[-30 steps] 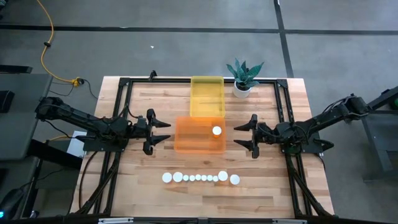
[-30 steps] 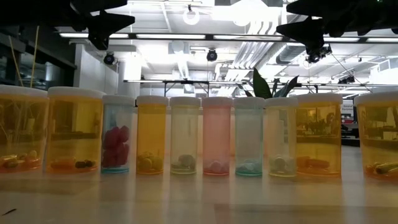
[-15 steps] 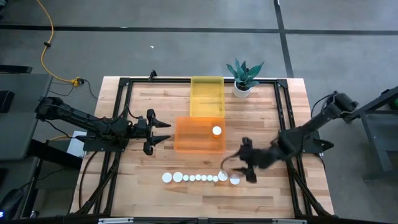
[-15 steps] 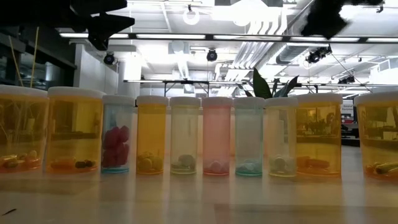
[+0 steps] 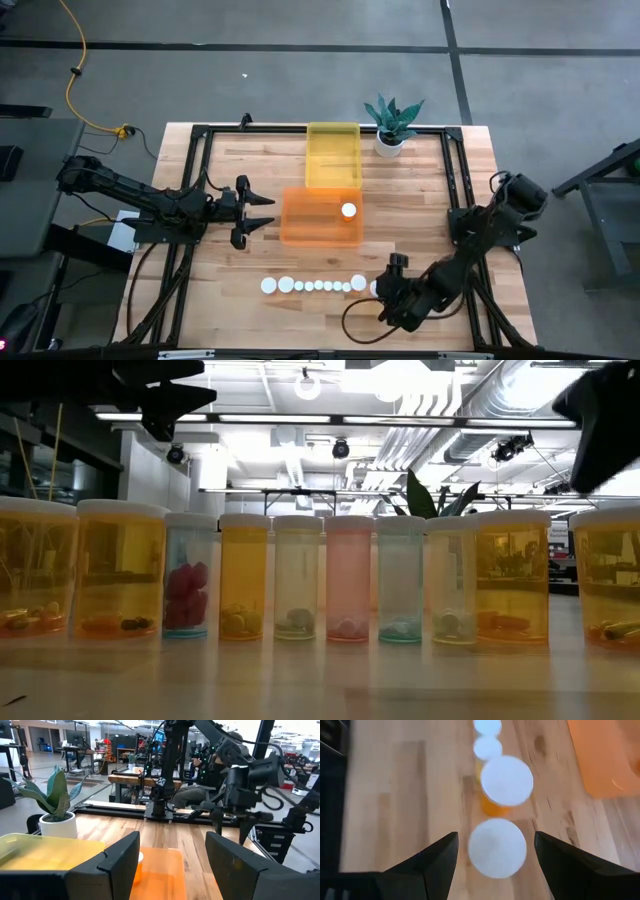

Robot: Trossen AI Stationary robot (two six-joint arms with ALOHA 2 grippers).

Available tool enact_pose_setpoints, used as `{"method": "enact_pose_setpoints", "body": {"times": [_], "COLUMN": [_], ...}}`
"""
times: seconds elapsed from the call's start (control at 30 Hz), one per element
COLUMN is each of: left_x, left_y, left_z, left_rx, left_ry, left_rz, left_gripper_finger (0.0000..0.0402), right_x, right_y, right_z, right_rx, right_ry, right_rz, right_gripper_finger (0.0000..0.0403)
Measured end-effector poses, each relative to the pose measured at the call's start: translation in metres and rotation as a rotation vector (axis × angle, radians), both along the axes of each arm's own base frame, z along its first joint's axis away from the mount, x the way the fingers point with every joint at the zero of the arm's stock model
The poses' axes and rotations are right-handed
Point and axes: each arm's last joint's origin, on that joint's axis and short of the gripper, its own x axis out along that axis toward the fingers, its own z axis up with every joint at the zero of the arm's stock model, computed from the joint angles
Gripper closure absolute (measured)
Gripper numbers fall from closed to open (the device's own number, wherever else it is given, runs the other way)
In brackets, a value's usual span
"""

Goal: Pick and place medicine bottles into bin by pill shape (circle, oval)
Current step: Put the big orange pill bottle into the orange bin

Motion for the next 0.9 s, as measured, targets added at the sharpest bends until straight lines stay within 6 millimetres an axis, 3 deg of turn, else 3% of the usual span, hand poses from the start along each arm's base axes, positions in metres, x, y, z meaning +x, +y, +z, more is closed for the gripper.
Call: {"method": "enact_pose_setpoints", "body": {"times": [0.9], "left_x": [0.0], "left_y": [0.0], "left_z": [0.0], "left_rx": [0.0], "left_ry": [0.001], "left_rz": [0.0], "left_gripper_finger": [0.0186], "right_x": [0.011], "right_y": [-0.015], "right_z": [-0.007], "right_rx": [0.056], "right_ry": [0.092], "right_rz": [-0.068], "right_gripper_finger": [0.0147]}}
